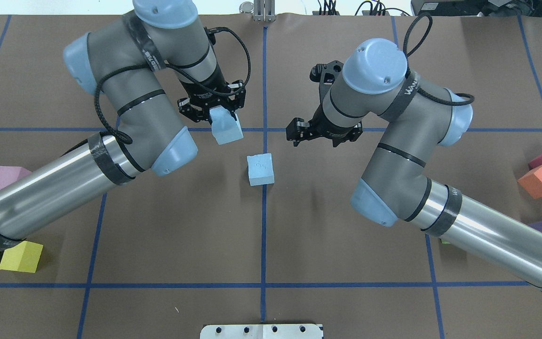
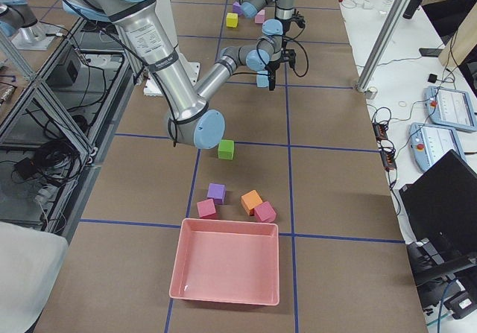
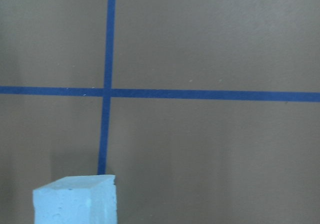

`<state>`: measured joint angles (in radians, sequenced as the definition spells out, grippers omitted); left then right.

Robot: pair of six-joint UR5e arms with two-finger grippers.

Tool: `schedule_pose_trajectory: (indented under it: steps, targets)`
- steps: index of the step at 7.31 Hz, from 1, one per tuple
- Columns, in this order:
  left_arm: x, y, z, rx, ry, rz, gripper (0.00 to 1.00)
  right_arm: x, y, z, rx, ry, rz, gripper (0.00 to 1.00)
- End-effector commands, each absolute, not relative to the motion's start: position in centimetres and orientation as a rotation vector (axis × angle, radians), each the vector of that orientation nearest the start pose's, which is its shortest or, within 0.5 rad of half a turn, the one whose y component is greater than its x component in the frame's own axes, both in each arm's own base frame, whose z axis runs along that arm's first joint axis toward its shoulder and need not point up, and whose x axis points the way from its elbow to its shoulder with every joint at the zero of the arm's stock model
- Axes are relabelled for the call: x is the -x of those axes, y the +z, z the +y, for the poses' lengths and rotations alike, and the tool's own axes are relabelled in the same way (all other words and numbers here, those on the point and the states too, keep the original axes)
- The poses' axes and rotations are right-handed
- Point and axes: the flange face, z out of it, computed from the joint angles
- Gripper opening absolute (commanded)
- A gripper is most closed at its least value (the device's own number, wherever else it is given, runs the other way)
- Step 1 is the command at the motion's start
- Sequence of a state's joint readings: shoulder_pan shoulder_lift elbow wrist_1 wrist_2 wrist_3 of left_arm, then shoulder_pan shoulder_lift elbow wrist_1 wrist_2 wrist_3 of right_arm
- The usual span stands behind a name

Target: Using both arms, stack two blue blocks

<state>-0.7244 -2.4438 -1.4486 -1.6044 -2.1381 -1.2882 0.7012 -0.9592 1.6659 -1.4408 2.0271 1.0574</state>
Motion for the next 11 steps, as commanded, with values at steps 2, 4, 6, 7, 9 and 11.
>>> schedule_pose_trajectory:
  steps: [2,4,6,7,9,11]
  targets:
    - [-55.9,13.7,-52.6,0.071,-0.093,0.902,0.44,43.1,26.3,-52.3,-0.144,-0.038,-0.893,1.0]
    - [-56.0,13.2,-52.4,0.069,-0.096,0.907,0.45,43.1,26.4,-52.3,-0.147,-0.041,-0.89,1.0]
    - [-56.3,13.5,-51.7,0.081,-0.096,0.904,0.47,43.2,26.6,-52.4,-0.144,-0.04,-0.886,1.0]
    - [-56.5,13.5,-51.4,0.083,-0.092,0.904,0.49,43.2,26.6,-52.4,-0.144,-0.04,-0.886,1.0]
    - [-56.0,14.1,-50.2,0.093,-0.103,0.914,0.51,43.3,26.8,-52.4,-0.143,-0.04,-0.883,1.0]
    - [-55.5,14.7,-49.3,0.09,-0.096,0.923,0.64,43.3,26.8,-52.4,-0.142,-0.041,-0.882,1.0]
